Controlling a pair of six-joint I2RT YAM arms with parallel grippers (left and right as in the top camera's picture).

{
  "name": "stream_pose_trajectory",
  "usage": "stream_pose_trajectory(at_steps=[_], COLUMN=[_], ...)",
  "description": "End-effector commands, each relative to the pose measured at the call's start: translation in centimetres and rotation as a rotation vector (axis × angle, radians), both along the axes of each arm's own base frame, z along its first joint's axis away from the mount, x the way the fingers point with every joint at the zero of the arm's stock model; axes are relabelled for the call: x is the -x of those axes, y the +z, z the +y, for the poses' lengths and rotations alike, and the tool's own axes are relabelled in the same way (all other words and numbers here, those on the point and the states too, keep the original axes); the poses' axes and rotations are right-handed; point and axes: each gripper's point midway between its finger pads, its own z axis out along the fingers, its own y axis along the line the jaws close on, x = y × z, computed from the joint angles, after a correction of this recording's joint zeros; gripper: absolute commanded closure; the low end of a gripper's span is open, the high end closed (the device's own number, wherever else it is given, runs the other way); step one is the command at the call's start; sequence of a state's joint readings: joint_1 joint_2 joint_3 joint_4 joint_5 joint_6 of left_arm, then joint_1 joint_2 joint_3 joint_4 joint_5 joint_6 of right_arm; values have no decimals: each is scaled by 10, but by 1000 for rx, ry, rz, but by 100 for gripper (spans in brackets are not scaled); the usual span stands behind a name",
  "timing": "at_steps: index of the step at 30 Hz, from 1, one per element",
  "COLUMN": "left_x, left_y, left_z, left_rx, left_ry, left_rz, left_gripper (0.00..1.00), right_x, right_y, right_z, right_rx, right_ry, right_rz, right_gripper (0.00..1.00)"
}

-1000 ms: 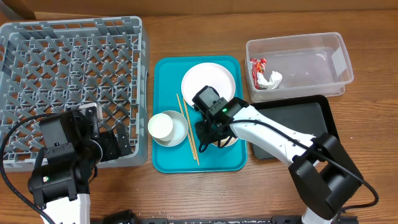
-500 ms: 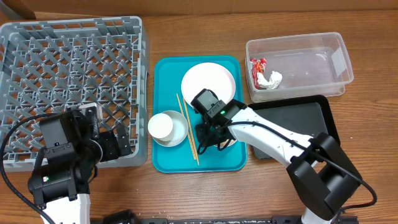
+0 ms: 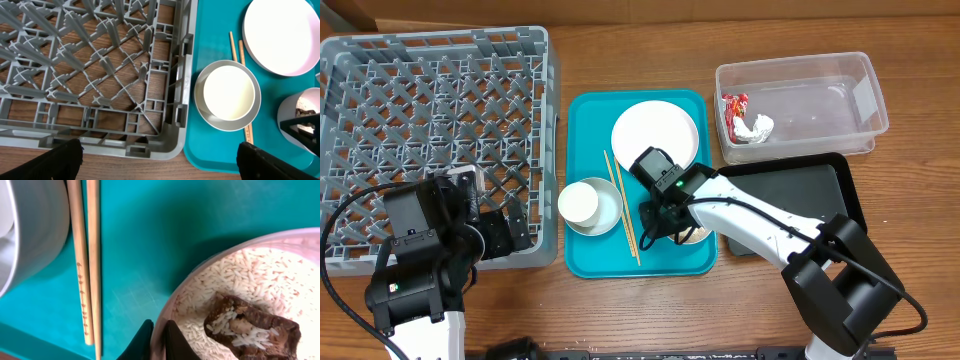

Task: Sort waste into correct bins and load items into the dishwasher
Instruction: 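Grasp the rim of the pink rice bowl with the right gripper, then tip the pink bowl over the black tray to dump the rice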

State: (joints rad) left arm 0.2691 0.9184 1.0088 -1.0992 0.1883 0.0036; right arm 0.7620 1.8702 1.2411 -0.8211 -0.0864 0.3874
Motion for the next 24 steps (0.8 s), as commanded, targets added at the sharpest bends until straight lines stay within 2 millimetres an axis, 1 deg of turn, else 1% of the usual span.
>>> stream_pose_trajectory(at_steps=[1, 6, 8, 12, 15, 18, 20, 22, 24], left_x=[-3, -3, -3, -3, -3, -3, -3, -3, -3], left_y=[12, 12, 12, 12, 12, 12, 12, 12, 12], left_z=[-1, -1, -1, -1, -1, -1, -1, -1, -1], left_rx=[-6, -7, -7, -6, -7, -6, -7, -7, -7], left_ry=[-16, -16, -16, -16, -16, -16, -16, -16, -16], left_rz=[-39, -39, -39, -39, -39, -39, -40, -40, -40], left_gripper=[0, 0, 0, 0, 0, 0, 0, 0, 0], right_x=[-1, -7, -12, -25, -31, -37, -44, -50, -55], right_y=[5, 24, 37, 76, 107, 139, 155, 163, 165], right_z=[5, 8, 8, 6, 0, -12, -24, -41, -56], right_rx=[-8, -10, -25, -85, -143, -223, -273, -314, -351], right_ry=[-4, -10, -19, -41, -63, -102, -139, -189, -228], right_rz=[10, 2, -11, -73, -126, -167, -174, -156, -119], right_gripper=[96, 96, 96, 96, 96, 96, 96, 96, 96])
